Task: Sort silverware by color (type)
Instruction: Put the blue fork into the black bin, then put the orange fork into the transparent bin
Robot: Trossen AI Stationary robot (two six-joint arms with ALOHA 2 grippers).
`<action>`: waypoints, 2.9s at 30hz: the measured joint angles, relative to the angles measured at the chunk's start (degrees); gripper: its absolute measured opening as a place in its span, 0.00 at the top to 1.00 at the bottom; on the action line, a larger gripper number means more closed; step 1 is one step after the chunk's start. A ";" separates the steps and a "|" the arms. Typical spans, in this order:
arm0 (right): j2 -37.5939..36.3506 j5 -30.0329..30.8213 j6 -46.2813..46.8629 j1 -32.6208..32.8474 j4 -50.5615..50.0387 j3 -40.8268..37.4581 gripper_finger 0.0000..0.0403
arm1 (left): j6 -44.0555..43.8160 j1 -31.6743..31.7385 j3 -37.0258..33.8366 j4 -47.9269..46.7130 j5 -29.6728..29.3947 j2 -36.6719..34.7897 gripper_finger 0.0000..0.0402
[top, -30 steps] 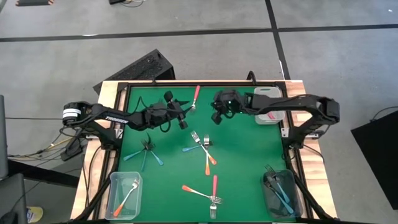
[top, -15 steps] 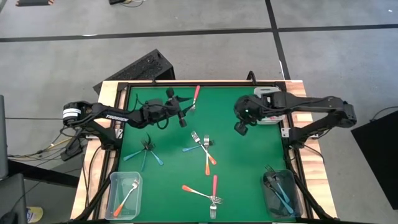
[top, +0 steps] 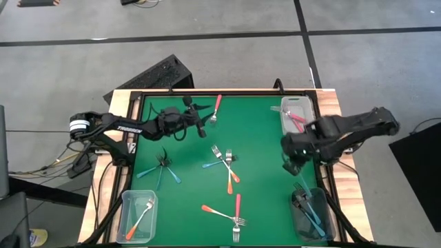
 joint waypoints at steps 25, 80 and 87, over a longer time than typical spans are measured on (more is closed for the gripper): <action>14.81 -7.30 30.17 23.97 3.39 -3.87 0.75 | -6.85 0.52 0.00 7.11 5.34 0.00 0.67; 42.82 -6.06 -60.09 -27.10 61.57 -3.89 0.62 | -25.54 -14.04 -0.46 -35.64 -19.90 -9.35 0.67; 42.45 -6.10 -61.02 -27.21 61.41 -3.91 0.62 | -26.01 -14.04 -0.46 -36.65 -20.79 -9.35 0.67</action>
